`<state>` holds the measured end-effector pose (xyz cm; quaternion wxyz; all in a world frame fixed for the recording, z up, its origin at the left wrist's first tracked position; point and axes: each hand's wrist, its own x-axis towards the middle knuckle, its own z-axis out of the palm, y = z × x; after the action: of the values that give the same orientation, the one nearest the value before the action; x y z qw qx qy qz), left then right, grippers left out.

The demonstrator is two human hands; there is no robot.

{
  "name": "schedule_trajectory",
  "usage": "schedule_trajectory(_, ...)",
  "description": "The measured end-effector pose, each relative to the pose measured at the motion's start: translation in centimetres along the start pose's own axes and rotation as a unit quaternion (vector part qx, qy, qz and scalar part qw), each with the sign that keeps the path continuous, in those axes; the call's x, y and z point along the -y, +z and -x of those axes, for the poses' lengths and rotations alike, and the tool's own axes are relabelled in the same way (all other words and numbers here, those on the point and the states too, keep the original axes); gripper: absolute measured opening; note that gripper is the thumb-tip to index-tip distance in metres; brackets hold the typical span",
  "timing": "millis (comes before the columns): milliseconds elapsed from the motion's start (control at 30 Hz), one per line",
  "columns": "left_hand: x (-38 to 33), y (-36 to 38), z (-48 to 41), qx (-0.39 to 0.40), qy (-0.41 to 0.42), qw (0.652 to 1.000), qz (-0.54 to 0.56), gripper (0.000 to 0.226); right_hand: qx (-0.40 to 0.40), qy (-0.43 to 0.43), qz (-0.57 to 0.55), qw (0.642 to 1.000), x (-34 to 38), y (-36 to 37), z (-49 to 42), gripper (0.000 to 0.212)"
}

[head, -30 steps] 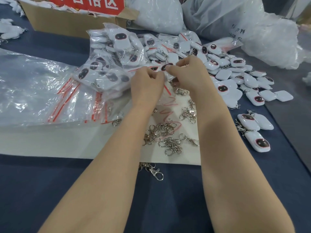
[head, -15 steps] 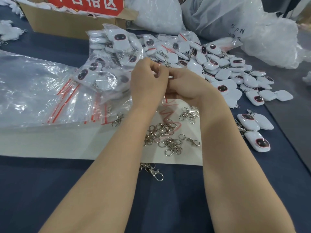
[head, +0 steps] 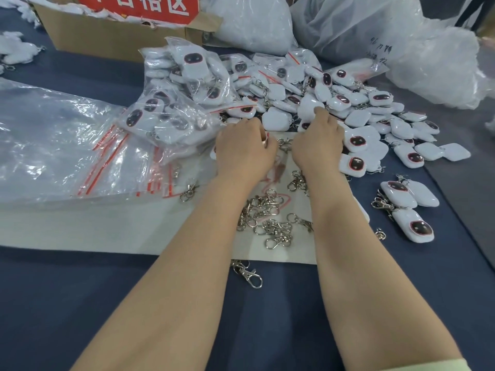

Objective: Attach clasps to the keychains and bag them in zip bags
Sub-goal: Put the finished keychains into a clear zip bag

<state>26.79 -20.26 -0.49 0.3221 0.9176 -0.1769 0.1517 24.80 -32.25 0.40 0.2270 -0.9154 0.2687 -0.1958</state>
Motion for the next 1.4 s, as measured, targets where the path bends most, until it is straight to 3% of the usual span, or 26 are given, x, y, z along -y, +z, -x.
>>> schedule_trajectory(367,0.1,0.1,-0.1,0.011,-0.005,1.0,-0.002,0.024,-0.055,0.006,0.008,0.998,-0.3,0.2,-0.3,0.037)
schedule_trajectory(533,0.1,0.0,0.0,0.012,-0.005,1.0,-0.002,0.024,-0.05,0.01,-0.094,0.994,0.0,0.0,-0.2,0.026)
schedule_trajectory(667,0.0,0.0,-0.1,0.017,-0.006,1.0,-0.007,0.025,-0.114,0.022,-0.223,0.968,0.8,-0.4,0.0,0.024)
schedule_trajectory(733,0.0,0.0,-0.1,0.017,-0.01,1.0,-0.012,0.025,-0.109,0.077,-0.382,0.914,1.2,-0.7,-0.2,0.02)
schedule_trajectory(833,-0.1,0.0,-0.1,0.017,-0.013,1.0,-0.016,0.026,0.025,0.174,-0.667,0.724,2.1,-0.6,-0.3,0.007)
schedule_trajectory(867,-0.1,0.0,-0.1,0.017,-0.012,1.0,-0.018,0.026,0.066,0.187,-0.705,0.682,2.2,-0.4,-0.2,0.01)
schedule_trajectory(933,-0.1,0.0,-0.1,0.018,-0.011,1.0,-0.019,0.027,0.115,0.191,-0.722,0.654,2.2,-0.1,-0.1,0.014)
schedule_trajectory(1000,-0.1,0.0,-0.1,0.02,-0.011,1.0,-0.018,0.027,0.131,0.178,-0.72,0.658,1.9,0.1,-0.1,0.011)
schedule_trajectory(1400,-0.2,0.0,-0.1,0.011,-0.006,1.0,-0.022,0.027,0.142,0.082,-0.612,0.774,1.7,0.4,0.3,0.007)
